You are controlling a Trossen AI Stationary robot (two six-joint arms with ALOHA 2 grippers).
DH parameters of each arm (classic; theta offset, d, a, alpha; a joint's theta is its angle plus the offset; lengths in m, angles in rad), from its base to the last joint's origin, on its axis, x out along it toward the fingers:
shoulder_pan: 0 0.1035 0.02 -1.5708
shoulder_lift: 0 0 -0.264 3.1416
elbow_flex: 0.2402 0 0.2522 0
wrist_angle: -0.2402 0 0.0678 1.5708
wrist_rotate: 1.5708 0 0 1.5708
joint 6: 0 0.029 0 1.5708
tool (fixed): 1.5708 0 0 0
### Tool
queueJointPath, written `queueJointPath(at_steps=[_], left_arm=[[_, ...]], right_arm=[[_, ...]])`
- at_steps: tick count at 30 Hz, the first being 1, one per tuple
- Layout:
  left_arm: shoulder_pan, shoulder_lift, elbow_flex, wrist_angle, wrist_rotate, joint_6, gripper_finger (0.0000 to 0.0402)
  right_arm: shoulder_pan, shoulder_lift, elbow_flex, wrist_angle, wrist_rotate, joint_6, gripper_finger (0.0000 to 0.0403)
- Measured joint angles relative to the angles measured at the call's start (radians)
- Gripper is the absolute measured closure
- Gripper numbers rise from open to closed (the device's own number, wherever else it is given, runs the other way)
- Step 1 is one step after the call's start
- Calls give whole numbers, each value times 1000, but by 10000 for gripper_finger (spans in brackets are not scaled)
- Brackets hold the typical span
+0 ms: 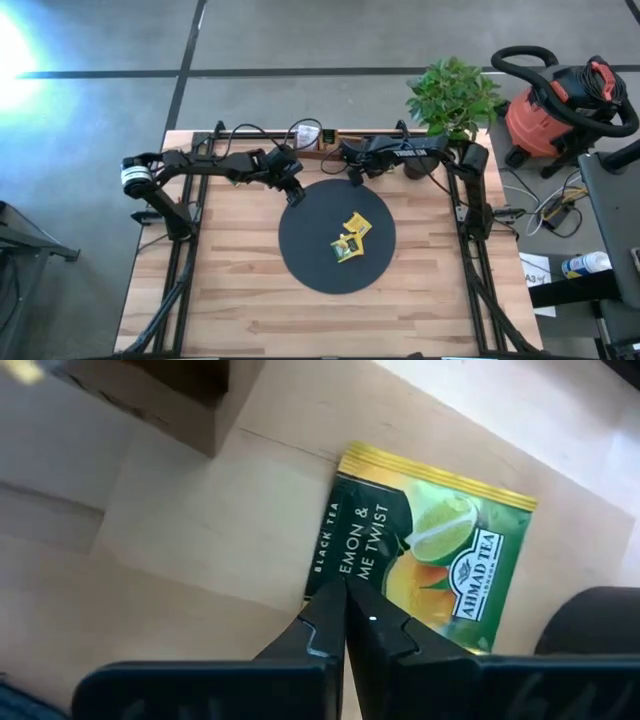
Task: Pick & Place Tea
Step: Put the green tea bag into the right section of the wooden organizer
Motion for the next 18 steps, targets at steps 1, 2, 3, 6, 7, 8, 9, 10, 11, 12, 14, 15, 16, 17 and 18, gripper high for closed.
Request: queueJointPath(at_steps=[1, 2, 3, 6, 7, 8, 9, 10, 11, 12, 14, 15, 16, 17, 18], left_arm=[[0, 0, 0, 0, 0, 0, 243], [0, 0, 0, 2, 0, 0, 243], [0, 0, 0, 3, 0, 0, 243], [0, 0, 0, 16, 0, 0, 243], [0, 0, 0, 19, 0, 0, 243], [0, 0, 0, 21, 0, 0, 243], [0, 0, 0, 23, 0, 0, 243], [1, 0, 0, 27, 0, -1, 243], [1, 0, 0, 29, 0, -1, 243], [1, 0, 0, 30, 0, -1, 243], [1, 0, 0, 34, 0, -1, 243], [1, 0, 0, 36, 0, -1, 243], [1, 0, 0, 39, 0, -1, 243], [1, 0, 0, 39, 0, -1, 243], [1, 0, 0, 39, 0, -1, 243]], right_arm=[[0, -1, -2, 5, 0, -8, 394], [0, -1, -4, 11, -3, -15, 394], [0, -1, -4, 15, -15, -25, 394], [-2, -2, -3, 26, -55, -32, 394], [0, -3, -3, 26, -66, -32, 394], [4, -3, -3, 27, -82, -32, 394], [8, -4, -2, 27, -103, -33, 394], [15, -4, -1, 28, -127, -33, 394], [23, -6, -1, 29, -152, -33, 394], [32, -6, 0, 30, -179, -33, 394], [51, -6, 0, 33, -226, -33, 394], [61, -6, 0, 36, -251, -33, 394], [71, -6, 1, 43, -279, -35, 394], [82, -6, 3, 49, -305, -36, 394], [90, -6, 6, 56, -328, -35, 394]])
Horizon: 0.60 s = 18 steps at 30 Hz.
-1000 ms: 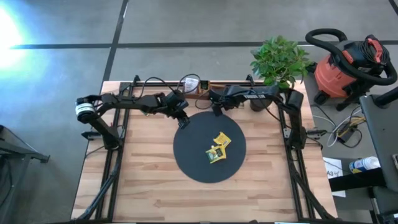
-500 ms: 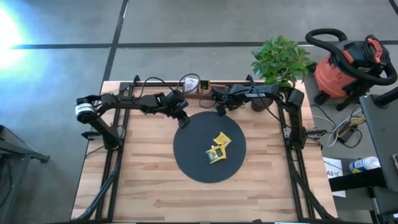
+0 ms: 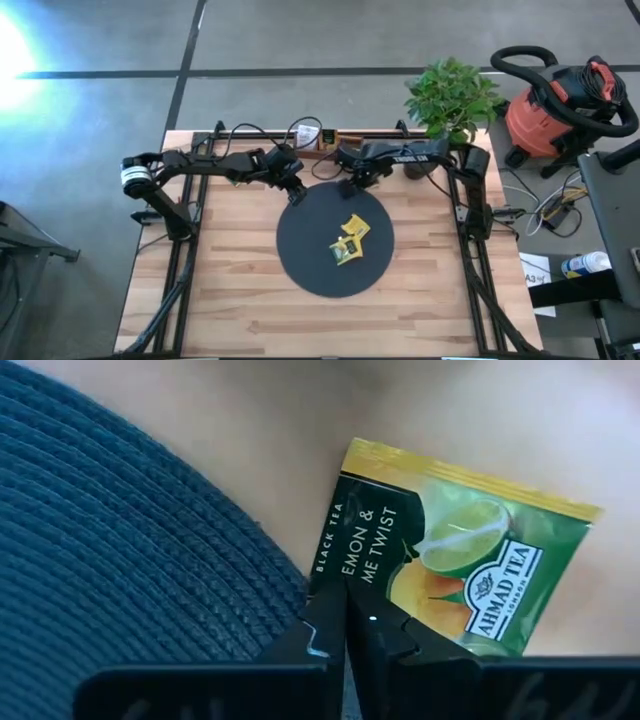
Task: Pick & Place Tea
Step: Put the green tea bag into the right section of the wooden organizer
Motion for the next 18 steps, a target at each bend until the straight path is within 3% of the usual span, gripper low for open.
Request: queueJointPath(at_steps=[11, 18], left_arm=[[-27, 0, -36, -12, 18, -15, 243], [-29, 0, -51, 29, 17, -35, 243]], right_arm=[[79, 8, 28, 95, -93, 74, 394], [109, -11, 64, 155, -54, 46, 394]])
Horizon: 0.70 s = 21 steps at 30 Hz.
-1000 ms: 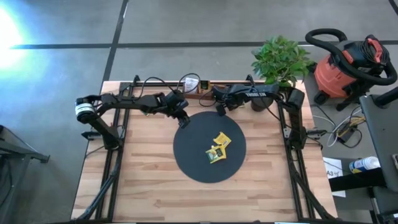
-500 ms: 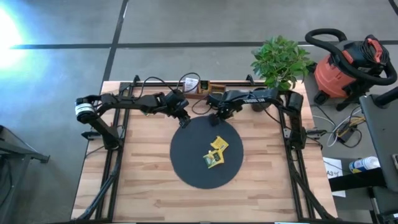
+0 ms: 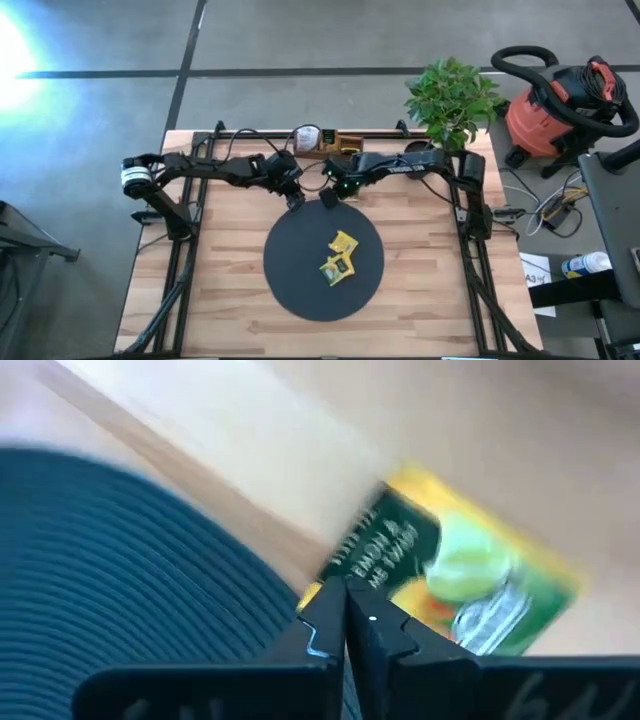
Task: Pick & Place Tea
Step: Put the green tea bag into the right section of the wooden organizer
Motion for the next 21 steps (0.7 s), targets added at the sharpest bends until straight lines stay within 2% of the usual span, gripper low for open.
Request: queueJointPath(at_steps=[6, 11, 13, 17, 21], left_arm=[[0, 0, 5, 129, 24, -19, 243], [0, 15, 4, 224, 28, -42, 243], [0, 35, 4, 242, 34, -52, 243], [3, 85, 4, 282, 132, -106, 243], [3, 147, 4, 339, 178, -159, 243]], right_arm=[[6, -83, 33, -31, 32, -75, 394], [-3, -131, 24, -129, 113, -79, 394], [-11, -123, -6, -149, 106, -79, 394], [-16, -107, -65, -94, 41, -67, 394], [-15, -86, -111, -62, 44, -41, 394]])
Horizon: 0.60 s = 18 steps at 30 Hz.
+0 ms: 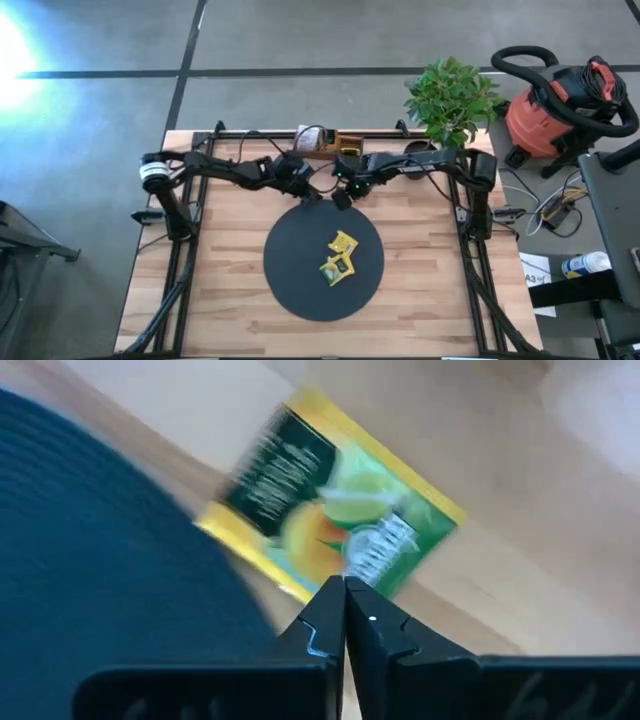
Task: Pick & Place Tea
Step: Put the green tea bag into the right section of the wooden organizer
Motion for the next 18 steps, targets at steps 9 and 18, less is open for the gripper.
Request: queueJointPath(at_steps=[9, 18], left_arm=[[17, 88, 45, 63, -16, -55, 243], [83, 122, 48, 66, -16, -163, 243]], right_arm=[[-8, -1, -111, 164, -56, -5, 394], [-8, 1, -161, 314, -142, 0, 394]])
